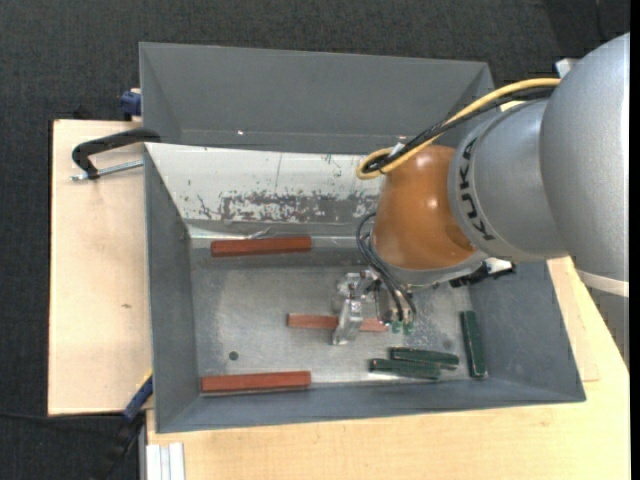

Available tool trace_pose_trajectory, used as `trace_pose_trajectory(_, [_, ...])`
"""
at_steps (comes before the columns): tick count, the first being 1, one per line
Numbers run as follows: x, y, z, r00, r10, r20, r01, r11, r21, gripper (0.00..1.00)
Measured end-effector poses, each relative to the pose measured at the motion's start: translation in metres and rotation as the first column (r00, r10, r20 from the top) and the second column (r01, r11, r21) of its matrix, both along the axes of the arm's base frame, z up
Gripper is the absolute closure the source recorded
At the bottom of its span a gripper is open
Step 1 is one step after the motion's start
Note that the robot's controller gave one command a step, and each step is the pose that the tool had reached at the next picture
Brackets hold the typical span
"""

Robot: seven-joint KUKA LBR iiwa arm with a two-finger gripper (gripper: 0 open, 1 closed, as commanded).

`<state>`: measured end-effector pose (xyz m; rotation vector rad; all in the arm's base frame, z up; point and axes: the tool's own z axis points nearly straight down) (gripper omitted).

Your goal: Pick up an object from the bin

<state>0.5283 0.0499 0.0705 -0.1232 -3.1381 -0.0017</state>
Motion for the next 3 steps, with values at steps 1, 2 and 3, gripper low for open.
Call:
trace_pose_trajectory(1, [-0.002,0.0,0.006,1.0,0.0,-0.004,0.0,1.0,0.0,1.0])
trace_pose_trajectory(2, [-0.003,0.0,0.029,1.0,0.0,-0.006,0.0,1.0,0.0,1.0])
trace_pose_trajectory(3, [-0.001,0.0,0.051,1.0,0.0,0.005,0.0,1.0,0.001,1.0])
